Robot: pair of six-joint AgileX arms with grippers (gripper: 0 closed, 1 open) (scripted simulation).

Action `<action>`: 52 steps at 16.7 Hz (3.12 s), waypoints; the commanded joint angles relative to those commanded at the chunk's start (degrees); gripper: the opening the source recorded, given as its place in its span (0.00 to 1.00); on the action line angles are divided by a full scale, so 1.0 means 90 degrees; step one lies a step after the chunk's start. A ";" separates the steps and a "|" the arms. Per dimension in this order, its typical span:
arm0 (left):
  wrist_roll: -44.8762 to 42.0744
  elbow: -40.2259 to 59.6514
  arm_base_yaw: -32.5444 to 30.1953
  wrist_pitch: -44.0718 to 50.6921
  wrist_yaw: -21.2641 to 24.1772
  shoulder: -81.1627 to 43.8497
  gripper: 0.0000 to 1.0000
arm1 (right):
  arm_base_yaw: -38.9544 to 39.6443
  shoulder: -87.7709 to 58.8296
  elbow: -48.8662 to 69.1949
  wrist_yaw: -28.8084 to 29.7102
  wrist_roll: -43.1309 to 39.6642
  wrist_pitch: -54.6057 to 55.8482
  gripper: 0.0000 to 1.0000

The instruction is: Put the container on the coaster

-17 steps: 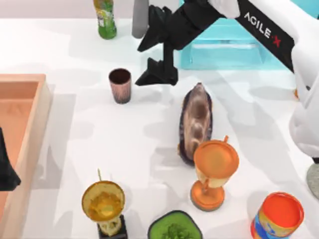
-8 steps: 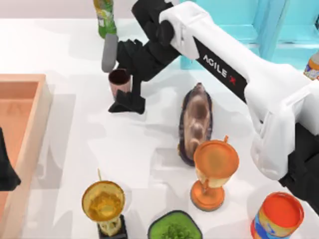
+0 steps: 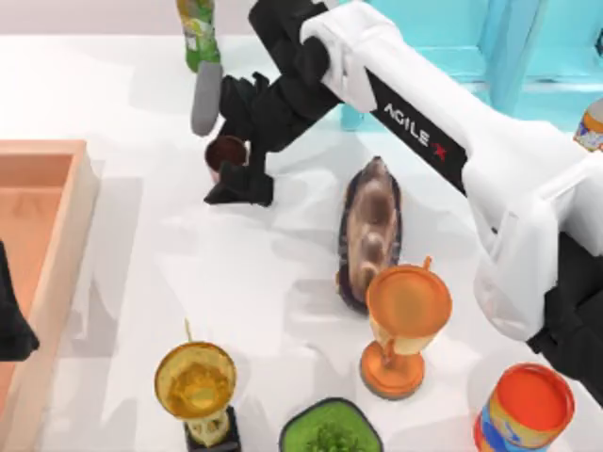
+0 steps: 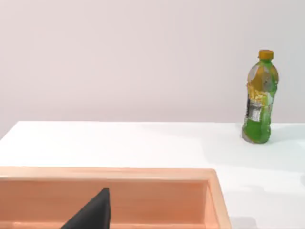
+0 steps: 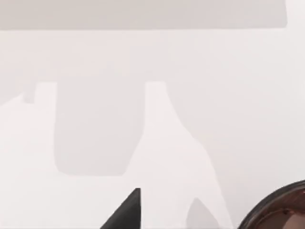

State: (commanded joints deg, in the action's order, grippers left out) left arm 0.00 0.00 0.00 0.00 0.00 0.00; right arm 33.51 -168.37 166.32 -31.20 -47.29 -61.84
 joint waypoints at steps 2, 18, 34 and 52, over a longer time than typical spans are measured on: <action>0.0000 0.0000 0.0000 0.0000 0.0000 0.0000 1.00 | 0.0000 0.0000 0.0000 0.0000 0.0000 0.0000 0.47; 0.0000 0.0000 0.0000 0.0000 0.0000 0.0000 1.00 | -0.0024 0.0016 0.0009 0.0000 0.0007 -0.0001 0.00; 0.0000 0.0000 0.0000 0.0000 0.0000 0.0000 1.00 | -0.1389 0.6394 -0.7349 0.0936 0.2801 0.2495 0.00; 0.0000 0.0000 0.0000 0.0000 0.0000 0.0000 1.00 | -0.3546 1.3019 -1.5466 0.3595 0.5492 0.4062 0.00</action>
State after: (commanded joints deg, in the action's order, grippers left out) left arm 0.00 0.00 0.00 0.00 0.00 0.00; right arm 1.60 -51.20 27.12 1.15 2.13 -25.28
